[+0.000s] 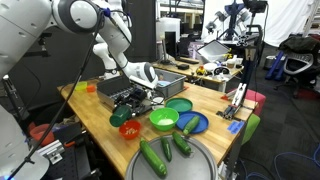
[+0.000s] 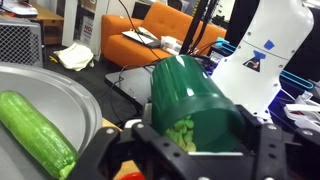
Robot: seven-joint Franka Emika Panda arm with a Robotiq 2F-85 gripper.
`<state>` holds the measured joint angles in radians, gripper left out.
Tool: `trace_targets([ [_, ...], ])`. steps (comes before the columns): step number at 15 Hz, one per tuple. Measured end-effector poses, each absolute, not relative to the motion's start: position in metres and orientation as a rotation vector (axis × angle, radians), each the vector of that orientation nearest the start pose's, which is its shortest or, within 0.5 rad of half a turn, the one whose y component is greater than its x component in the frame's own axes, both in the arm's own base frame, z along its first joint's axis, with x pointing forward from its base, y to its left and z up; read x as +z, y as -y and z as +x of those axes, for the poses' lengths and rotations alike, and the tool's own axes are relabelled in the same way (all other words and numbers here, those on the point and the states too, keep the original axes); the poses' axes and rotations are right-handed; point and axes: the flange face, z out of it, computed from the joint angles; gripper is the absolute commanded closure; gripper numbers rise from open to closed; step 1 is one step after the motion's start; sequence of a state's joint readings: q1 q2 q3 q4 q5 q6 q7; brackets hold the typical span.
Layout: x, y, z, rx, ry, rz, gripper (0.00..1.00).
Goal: Pour the contents in the dark green cup into the orange bowl
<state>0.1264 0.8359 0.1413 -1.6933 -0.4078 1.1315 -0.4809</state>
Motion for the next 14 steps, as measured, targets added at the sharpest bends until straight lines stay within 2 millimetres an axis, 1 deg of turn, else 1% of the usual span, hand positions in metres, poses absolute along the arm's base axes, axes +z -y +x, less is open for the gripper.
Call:
trace_targets([
  [14,0.1177,-0.0780,0.4930,2.170,1.113,-2.231,0.47],
])
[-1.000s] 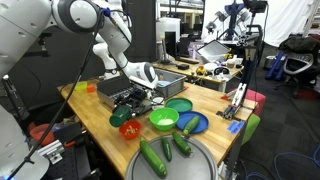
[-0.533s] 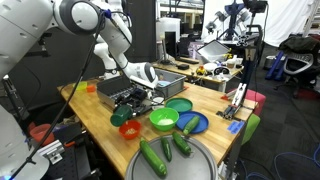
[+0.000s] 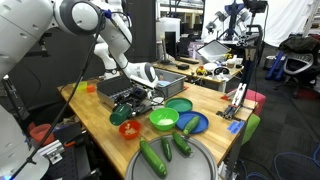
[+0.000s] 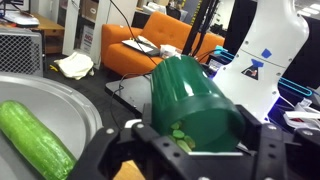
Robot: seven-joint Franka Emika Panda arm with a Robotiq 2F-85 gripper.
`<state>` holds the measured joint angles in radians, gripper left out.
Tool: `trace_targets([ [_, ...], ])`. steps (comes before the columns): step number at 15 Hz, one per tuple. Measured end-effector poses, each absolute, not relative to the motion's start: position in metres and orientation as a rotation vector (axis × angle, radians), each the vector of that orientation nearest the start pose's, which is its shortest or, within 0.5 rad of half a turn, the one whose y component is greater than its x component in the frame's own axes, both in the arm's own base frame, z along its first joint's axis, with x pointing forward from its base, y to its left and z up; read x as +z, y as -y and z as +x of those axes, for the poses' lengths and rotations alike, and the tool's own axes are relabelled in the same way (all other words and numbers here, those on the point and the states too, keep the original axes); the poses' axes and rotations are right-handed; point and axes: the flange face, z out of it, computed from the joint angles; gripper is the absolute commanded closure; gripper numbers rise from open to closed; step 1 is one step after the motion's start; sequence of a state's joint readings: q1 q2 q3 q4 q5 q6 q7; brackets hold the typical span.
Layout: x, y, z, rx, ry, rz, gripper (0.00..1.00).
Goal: Pour the contents in the dark green cup into the orange bowl
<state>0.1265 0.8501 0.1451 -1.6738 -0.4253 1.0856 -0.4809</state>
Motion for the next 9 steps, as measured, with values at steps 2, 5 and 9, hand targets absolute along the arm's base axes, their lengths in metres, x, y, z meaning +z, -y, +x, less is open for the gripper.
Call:
trace_targets([
  [2,0.1177,-0.0779,0.4923,2.179,1.110,-2.223,0.47],
  [5,0.1180,-0.0761,0.4919,2.212,1.104,-2.209,0.47],
  [9,0.1141,-0.0739,0.4922,2.260,1.097,-2.184,0.47],
])
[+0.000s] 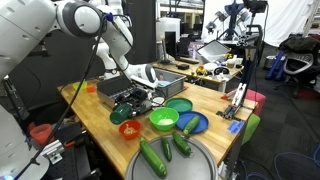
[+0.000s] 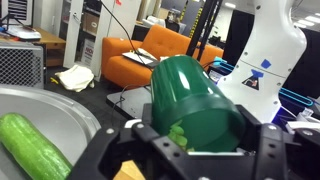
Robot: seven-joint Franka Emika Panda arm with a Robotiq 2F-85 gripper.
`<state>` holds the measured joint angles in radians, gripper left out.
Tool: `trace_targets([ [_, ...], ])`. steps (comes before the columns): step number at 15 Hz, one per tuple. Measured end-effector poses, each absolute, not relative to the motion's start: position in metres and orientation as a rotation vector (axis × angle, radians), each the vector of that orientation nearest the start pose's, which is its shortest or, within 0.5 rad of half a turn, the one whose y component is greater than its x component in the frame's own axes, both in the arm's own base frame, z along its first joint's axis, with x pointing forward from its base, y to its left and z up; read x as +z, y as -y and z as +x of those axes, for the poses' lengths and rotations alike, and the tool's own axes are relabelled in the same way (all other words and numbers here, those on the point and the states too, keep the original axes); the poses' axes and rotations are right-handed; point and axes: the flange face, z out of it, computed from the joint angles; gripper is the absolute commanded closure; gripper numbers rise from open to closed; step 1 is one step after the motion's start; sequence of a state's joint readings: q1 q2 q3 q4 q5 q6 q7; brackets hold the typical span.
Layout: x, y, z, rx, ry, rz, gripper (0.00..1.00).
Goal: Pour the contents in the dark green cup into the orange bowl
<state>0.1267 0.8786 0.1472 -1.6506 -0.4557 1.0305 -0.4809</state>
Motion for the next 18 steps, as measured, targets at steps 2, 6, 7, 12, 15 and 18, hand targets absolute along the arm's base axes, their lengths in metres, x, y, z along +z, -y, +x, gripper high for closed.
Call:
trace_targets([
  [2,0.1134,-0.0738,0.4924,2.279,1.097,-2.175,0.47],
  [6,0.1128,-0.0754,0.4951,2.290,1.095,-2.168,0.47],
  [7,0.1133,-0.0755,0.4957,2.290,1.095,-2.170,0.47],
  [12,0.1144,-0.0756,0.4965,2.295,1.092,-2.168,0.47],
  [15,0.1148,-0.0755,0.4963,2.299,1.090,-2.165,0.47],
  [18,0.1149,-0.0754,0.4962,2.301,1.090,-2.164,0.47],
])
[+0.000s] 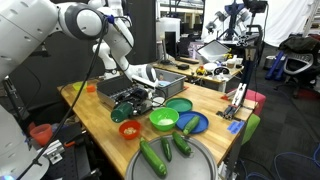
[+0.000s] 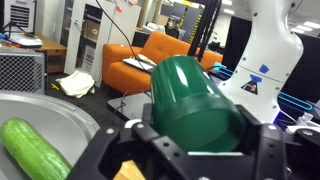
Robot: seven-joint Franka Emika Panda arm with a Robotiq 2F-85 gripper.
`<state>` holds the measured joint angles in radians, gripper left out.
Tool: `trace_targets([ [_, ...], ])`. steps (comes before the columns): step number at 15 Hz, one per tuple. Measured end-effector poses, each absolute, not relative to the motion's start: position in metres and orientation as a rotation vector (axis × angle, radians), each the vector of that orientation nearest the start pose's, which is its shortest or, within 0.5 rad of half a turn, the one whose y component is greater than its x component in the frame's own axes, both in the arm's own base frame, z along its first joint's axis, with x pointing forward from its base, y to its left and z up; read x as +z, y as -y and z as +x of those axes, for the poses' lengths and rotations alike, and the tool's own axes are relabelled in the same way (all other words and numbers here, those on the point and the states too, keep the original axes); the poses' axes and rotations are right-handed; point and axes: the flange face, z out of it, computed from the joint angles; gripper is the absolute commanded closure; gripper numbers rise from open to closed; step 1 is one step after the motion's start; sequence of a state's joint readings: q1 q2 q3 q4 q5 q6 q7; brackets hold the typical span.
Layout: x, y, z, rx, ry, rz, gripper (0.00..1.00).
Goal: Pour the contents in the dark green cup into the orange bowl
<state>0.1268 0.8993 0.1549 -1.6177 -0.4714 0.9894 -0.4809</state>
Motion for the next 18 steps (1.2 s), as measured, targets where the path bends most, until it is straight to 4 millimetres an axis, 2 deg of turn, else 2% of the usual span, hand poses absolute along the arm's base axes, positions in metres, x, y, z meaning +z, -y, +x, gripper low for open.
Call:
trace_targets([
  [13,0.123,-0.066,0.513,2.184,1.072,-2.260,0.47],
  [18,0.131,-0.070,0.517,2.122,1.077,-2.295,0.47],
])
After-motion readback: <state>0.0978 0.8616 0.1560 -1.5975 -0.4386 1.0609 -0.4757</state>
